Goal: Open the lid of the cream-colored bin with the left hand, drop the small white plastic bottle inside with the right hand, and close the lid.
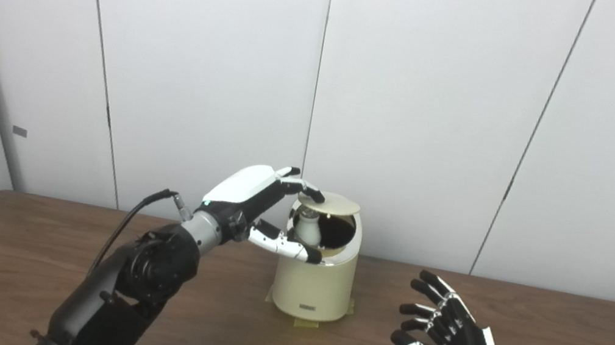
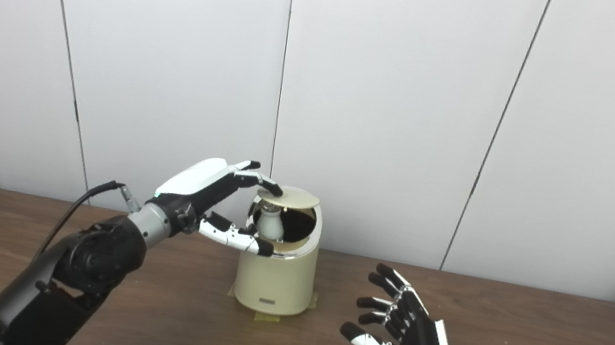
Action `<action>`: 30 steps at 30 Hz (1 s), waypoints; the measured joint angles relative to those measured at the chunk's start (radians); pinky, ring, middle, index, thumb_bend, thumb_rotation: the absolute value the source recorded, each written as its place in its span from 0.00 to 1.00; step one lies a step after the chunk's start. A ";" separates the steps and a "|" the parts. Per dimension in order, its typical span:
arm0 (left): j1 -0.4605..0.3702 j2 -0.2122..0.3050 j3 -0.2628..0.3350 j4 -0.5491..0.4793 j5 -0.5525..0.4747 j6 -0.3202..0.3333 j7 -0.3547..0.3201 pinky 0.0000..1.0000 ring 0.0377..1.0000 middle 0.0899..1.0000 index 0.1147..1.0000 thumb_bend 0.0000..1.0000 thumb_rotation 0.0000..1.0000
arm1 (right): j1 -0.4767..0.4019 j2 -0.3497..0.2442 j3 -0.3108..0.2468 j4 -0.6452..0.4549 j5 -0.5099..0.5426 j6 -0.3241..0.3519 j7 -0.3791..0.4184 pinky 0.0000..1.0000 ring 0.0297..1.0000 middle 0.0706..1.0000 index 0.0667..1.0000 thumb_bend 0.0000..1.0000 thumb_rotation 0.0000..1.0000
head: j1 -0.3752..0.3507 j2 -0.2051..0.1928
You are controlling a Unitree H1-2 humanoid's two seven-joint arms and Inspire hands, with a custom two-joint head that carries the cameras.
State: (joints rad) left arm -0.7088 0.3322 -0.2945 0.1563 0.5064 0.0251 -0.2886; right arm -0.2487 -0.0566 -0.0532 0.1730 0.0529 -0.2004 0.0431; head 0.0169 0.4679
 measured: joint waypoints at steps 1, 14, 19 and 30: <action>0.000 0.000 -0.005 0.002 0.007 -0.008 0.002 1.00 1.00 0.83 0.78 0.97 0.51 | 0.000 0.000 0.000 -0.003 0.000 0.000 0.000 0.50 0.61 0.77 0.78 0.88 0.26 | 0.000 0.000; 0.001 0.003 -0.031 -0.036 0.078 -0.030 -0.033 1.00 1.00 0.83 0.79 0.96 0.47 | 0.000 0.002 0.009 -0.029 -0.004 0.018 -0.002 0.52 0.62 0.78 0.79 0.88 0.27 | 0.000 0.011; 0.014 0.007 -0.031 -0.065 0.083 -0.031 -0.041 1.00 1.00 0.83 0.79 0.94 0.48 | 0.000 0.002 0.010 -0.029 -0.001 0.036 -0.001 0.52 0.61 0.78 0.79 0.87 0.27 | 0.000 0.011; 0.022 0.014 -0.037 -0.084 0.123 -0.041 -0.068 1.00 1.00 0.82 0.78 0.96 0.48 | 0.000 0.002 0.011 -0.034 -0.001 0.039 -0.001 0.49 0.59 0.77 0.79 0.89 0.27 | 0.000 0.026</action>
State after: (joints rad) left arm -0.6868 0.3466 -0.3317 0.0721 0.6289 -0.0159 -0.3570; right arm -0.2484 -0.0549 -0.0417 0.1388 0.0523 -0.1612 0.0423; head 0.0169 0.4939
